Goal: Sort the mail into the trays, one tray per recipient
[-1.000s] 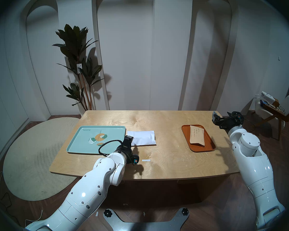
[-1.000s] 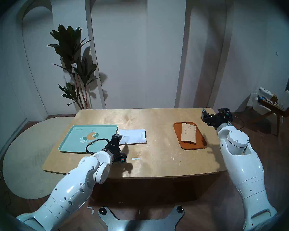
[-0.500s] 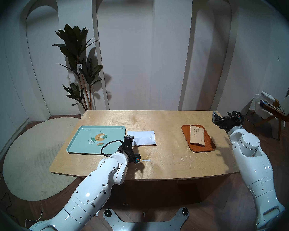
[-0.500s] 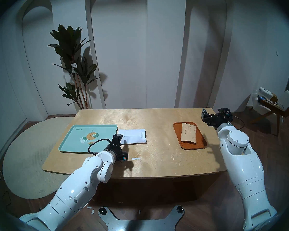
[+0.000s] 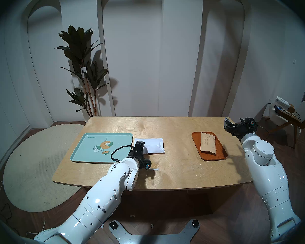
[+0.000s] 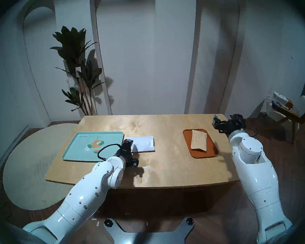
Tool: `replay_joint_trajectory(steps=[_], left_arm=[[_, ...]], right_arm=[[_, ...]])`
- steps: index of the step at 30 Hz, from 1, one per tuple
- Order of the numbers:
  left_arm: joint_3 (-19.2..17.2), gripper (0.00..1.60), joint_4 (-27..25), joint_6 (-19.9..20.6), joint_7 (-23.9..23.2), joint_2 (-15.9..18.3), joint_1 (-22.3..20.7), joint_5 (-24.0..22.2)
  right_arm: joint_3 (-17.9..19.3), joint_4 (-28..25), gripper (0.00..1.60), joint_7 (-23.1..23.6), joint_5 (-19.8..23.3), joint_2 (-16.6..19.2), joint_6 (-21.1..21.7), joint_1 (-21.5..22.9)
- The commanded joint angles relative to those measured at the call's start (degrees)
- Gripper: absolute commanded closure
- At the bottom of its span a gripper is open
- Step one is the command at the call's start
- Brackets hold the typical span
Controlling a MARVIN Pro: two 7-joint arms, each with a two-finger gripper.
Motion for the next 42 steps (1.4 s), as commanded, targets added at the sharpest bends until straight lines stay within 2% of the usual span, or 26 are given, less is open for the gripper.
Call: replay_joint_trajectory(steps=[1,2,3,7,22,27,34,42], left_arm=[[0.66,0.0,3.59,-2.87,-3.39,-3.17,-5.5,-2.25],[0.33,0.26,3.88,-3.64,-3.06,-3.49,-5.88,-3.26],[0.19,1.59,3.91,-4.02,-3.96,-3.71,-6.32,-3.85],[0.03,1.6,4.49,-4.57,-4.06,-4.14,-7.66,-4.45],[-2.78,1.6,4.3,-5.07,2.71,-5.81,-12.59,-5.03],[-4.2,1.6,4.06,-5.07,4.03,-5.31,-13.42,-5.26],[-8.03,1.6,1.97,-4.28,4.8,-1.99,-10.41,-6.11],[-13.02,1.6,-3.93,-3.9,2.4,4.79,-3.25,-6.32]], right_arm=[[0.38,-1.02,0.0,0.05,-0.01,0.17,-0.62,0.69],[0.38,-1.02,0.0,0.05,-0.01,0.17,-0.62,0.69],[0.38,-1.02,0.0,0.05,-0.01,0.17,-0.61,0.69],[0.38,-1.01,0.0,0.05,-0.01,0.17,-0.59,0.7],[0.35,-0.94,0.0,0.05,-0.01,0.18,-0.49,0.74],[0.36,-0.97,0.0,0.05,-0.01,0.18,-0.53,0.73],[0.37,-1.0,0.0,0.05,-0.01,0.17,-0.59,0.71],[0.35,-0.95,0.0,0.05,-0.01,0.19,-0.51,0.74]])
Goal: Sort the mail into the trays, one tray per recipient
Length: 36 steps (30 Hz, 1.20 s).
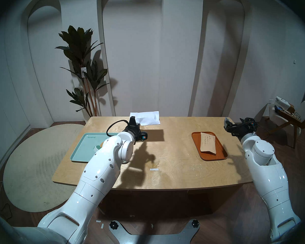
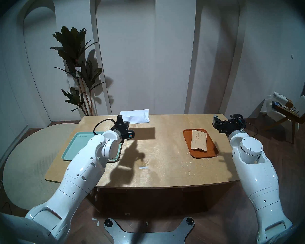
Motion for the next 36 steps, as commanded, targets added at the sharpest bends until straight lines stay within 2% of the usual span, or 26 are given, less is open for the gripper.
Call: replay_joint_trajectory(steps=[1,13,18,22,27,36], left_arm=[[-4.28,1.6,-5.76,0.19,-1.8,6.69,5.83,0.15],[-10.94,1.6,-11.06,0.59,-6.33,14.7,16.41,-3.52],[-14.16,1.6,-11.18,-0.4,-6.19,17.4,20.0,-5.9],[-16.99,1.6,-11.83,-2.86,-4.53,18.23,23.59,-7.74],[-17.24,1.6,-9.55,-7.03,-2.38,17.9,23.76,-10.0],[-15.32,1.6,-5.22,-9.99,-0.27,16.62,20.11,-10.07]], right_arm=[[0.34,-0.98,0.0,0.05,0.02,0.16,-0.51,0.71],[0.33,-0.96,0.0,0.05,0.01,0.16,-0.49,0.72],[0.34,-0.98,0.0,0.05,0.01,0.16,-0.52,0.71],[0.36,-1.02,0.0,0.05,0.01,0.15,-0.59,0.69],[0.39,-1.06,0.0,0.05,0.01,0.13,-0.68,0.65],[0.39,-1.06,0.0,0.06,0.01,0.13,-0.67,0.65]])
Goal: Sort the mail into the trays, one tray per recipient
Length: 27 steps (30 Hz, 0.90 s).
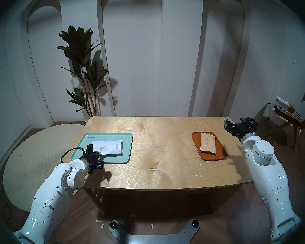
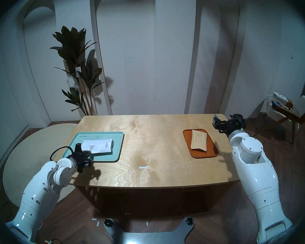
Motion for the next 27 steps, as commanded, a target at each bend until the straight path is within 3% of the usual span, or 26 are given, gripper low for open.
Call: replay_joint_trajectory(steps=[1,13,14,15,21,27], left_arm=[[1.07,1.6,1.25,-1.68,1.93,-0.66,-3.27,0.13],[3.52,1.6,3.11,-0.17,3.27,-2.23,-6.03,2.04],[3.59,0.71,2.96,0.11,3.08,-2.38,-6.14,2.17],[3.58,0.0,2.84,0.41,3.02,-2.58,-6.19,2.18],[2.04,0.0,-3.31,3.63,-0.84,-3.37,-4.17,-0.23],[-0.47,0.0,-8.26,3.89,-4.34,-5.23,-3.35,-6.15]], right_arm=[[0.38,-1.08,0.0,0.05,0.02,0.11,-0.65,0.63],[0.38,-1.08,0.0,0.05,0.02,0.11,-0.64,0.63],[0.38,-1.08,0.0,0.05,0.02,0.11,-0.64,0.63],[0.38,-1.08,0.0,0.05,0.02,0.12,-0.64,0.63],[0.38,-1.08,0.0,0.06,0.01,0.11,-0.64,0.63],[0.35,-1.02,0.0,0.06,0.02,0.13,-0.53,0.68]])
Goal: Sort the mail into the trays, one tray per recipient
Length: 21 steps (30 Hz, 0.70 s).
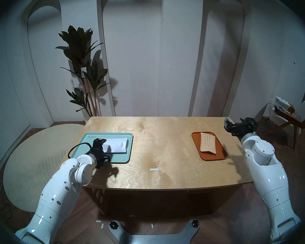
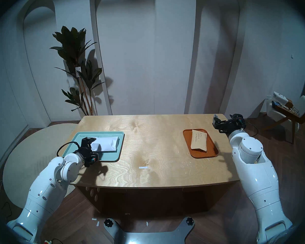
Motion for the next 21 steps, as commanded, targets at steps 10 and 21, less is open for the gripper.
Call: replay_joint_trajectory(steps=[10,21], left_arm=[[-6.71,0.0,-13.41,2.79,-7.29,-2.98,1.35,-12.38],[-8.52,0.0,-20.8,8.95,-7.32,-11.39,-2.05,-26.46]], right_arm=[[0.29,-0.92,0.0,0.05,0.03,0.15,-0.45,0.72],[0.23,-0.75,0.0,0.05,0.02,0.17,-0.34,0.76]])
